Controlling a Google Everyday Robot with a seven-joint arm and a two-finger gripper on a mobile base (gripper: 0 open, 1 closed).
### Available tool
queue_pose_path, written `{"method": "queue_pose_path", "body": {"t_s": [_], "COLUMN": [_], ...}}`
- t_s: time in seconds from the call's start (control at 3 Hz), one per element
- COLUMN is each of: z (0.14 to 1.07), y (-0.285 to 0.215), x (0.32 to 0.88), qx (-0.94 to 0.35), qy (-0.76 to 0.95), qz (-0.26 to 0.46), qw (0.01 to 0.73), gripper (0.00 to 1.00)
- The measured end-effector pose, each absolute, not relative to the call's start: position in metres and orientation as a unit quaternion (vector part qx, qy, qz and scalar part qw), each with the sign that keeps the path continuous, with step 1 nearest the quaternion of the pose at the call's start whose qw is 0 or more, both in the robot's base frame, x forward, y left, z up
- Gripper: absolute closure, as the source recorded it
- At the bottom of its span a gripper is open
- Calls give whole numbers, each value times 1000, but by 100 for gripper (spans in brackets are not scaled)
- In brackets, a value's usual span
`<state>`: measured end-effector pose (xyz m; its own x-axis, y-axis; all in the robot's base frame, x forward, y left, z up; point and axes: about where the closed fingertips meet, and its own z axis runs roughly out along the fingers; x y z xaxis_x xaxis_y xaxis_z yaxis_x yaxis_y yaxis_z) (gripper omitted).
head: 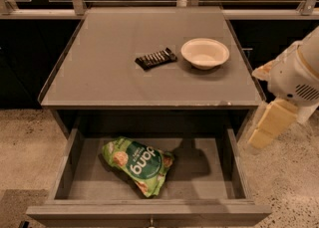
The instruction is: Pick green rice chip bag from top drawer and place on counter
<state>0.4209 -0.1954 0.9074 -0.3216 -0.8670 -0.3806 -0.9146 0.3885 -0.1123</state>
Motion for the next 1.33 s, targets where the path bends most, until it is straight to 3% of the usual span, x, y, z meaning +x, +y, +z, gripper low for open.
{"method": "queue_pose_path", "body": {"t_s": [0.67,1.33], "z": [893,804], "y": [-198,-180], "x": [407,377], "qx": [-526,-453], "qy": [820,845], "qz": [69,103], "qw": [217,264], "gripper": [0,0]}}
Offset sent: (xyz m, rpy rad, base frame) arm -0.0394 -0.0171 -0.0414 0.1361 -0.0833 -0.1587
